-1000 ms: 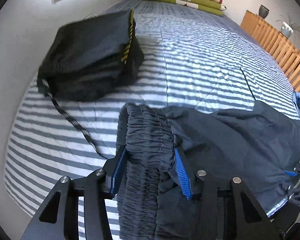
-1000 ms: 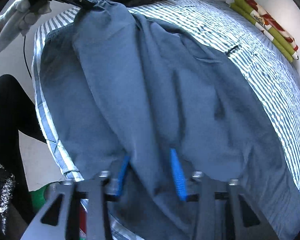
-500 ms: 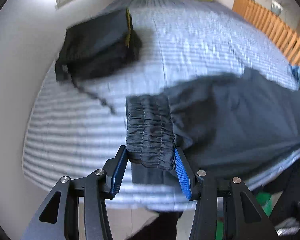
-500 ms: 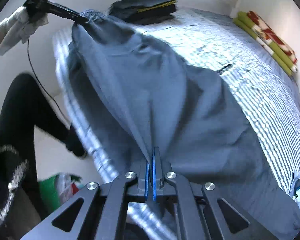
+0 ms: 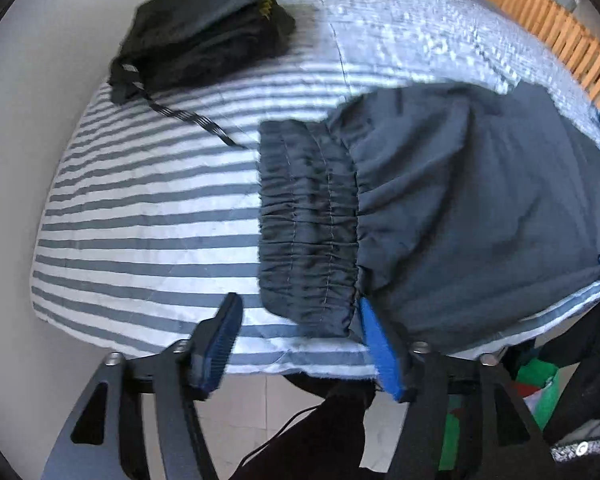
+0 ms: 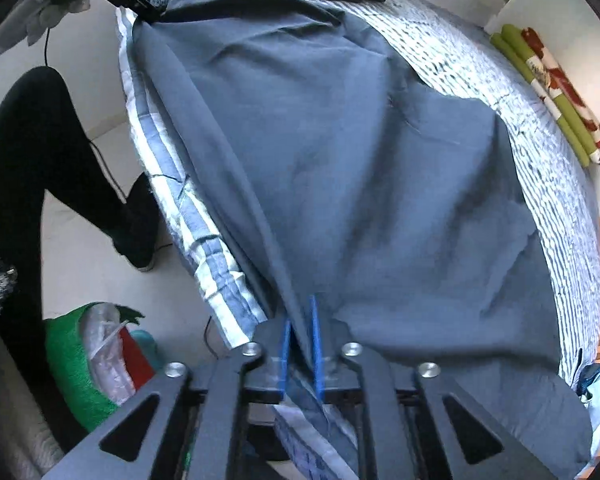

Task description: Organize objects

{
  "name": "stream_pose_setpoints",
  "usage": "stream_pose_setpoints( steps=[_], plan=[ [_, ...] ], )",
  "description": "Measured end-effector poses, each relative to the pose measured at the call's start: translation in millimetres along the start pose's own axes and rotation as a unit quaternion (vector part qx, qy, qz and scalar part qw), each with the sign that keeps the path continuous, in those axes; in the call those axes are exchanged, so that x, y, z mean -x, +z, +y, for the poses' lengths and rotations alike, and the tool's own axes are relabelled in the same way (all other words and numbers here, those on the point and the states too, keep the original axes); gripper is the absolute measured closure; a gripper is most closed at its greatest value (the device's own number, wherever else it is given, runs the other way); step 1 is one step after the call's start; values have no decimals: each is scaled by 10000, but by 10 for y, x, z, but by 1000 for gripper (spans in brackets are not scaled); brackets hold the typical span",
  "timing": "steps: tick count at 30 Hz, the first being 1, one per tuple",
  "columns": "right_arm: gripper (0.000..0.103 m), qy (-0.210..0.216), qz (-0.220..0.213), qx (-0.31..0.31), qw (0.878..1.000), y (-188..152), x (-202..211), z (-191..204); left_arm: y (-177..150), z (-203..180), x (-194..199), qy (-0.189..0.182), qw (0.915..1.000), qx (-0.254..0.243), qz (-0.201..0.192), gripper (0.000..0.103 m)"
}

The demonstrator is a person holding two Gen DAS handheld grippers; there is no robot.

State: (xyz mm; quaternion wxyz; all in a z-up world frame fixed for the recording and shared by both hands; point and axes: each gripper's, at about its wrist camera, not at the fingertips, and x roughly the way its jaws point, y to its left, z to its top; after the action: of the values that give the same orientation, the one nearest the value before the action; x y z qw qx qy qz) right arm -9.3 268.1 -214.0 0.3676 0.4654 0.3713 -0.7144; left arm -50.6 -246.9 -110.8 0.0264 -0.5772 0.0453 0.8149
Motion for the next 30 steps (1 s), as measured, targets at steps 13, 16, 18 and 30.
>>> stream_pose_setpoints(
  steps=[13, 16, 18, 30],
  plan=[
    [75, 602, -508, -1301, 9884, 166, 184, -561, 581, -127, -9, -377, 9979, 88, -511, 37],
    [75, 424, -166, -1561, 9867, 148, -175, -658, 666, -171, -385, 166, 9997, 5, -155, 35],
    [72, 360, 95, -1921, 9807, 42, -343, -801, 665, -154, -551, 254, 9994, 68, 224, 30],
    [72, 537, -874, -2945, 9501, 385, 202, -1742, 1062, -557, 45, -99, 9970, -167, -746, 31]
  ],
)
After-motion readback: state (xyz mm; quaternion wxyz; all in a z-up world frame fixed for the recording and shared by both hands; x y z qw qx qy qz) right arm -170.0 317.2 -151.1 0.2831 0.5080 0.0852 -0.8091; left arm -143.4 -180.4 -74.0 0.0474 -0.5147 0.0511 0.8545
